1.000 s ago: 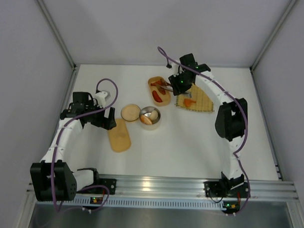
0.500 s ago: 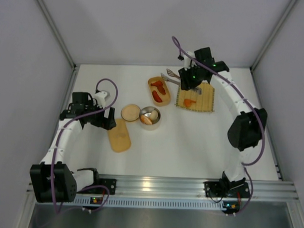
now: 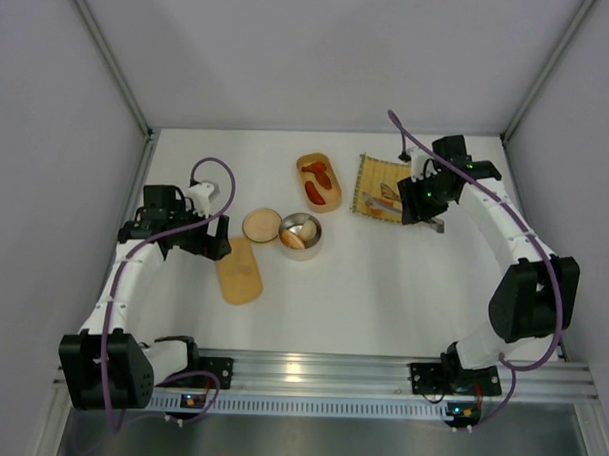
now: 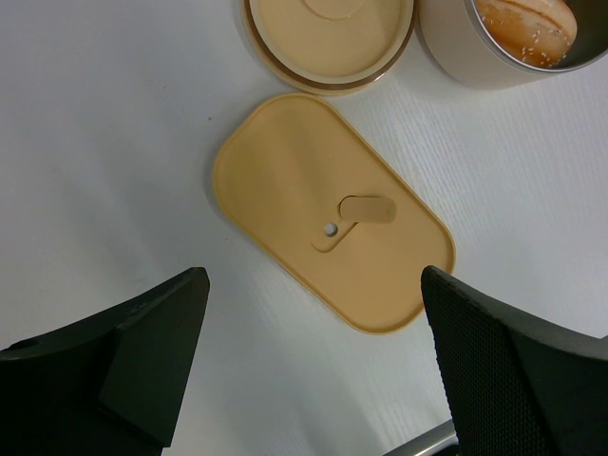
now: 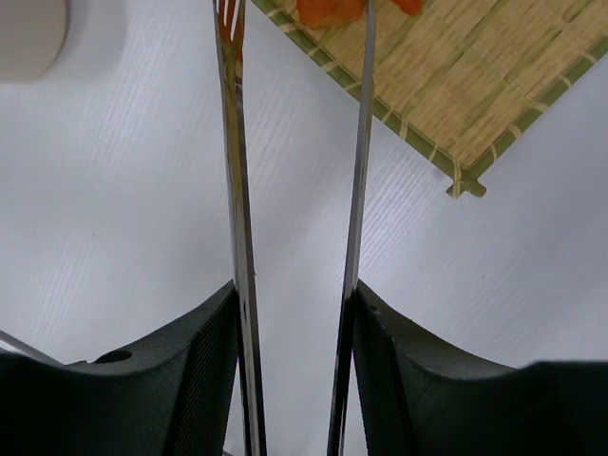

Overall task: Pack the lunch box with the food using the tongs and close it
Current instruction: Place the fake food in the packing box, then pick up the fake food from the plate.

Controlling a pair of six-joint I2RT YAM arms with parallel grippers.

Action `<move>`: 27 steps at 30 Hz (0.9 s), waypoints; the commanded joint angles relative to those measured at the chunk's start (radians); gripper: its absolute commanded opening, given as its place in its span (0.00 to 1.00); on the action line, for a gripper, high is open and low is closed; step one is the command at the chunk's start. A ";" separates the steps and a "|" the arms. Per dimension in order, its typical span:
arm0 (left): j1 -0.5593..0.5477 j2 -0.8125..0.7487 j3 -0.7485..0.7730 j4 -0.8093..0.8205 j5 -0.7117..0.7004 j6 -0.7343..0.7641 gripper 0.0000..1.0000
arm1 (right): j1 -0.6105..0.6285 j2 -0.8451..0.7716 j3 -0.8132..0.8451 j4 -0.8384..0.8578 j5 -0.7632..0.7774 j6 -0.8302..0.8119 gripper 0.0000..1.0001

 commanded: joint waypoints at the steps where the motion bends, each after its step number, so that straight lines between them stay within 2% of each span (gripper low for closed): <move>1: -0.001 -0.020 0.037 -0.005 0.010 0.007 0.98 | -0.029 -0.021 -0.004 0.008 0.000 -0.020 0.46; 27: -0.001 -0.020 0.014 0.011 -0.003 0.013 0.98 | -0.032 0.081 -0.044 0.069 0.012 0.016 0.40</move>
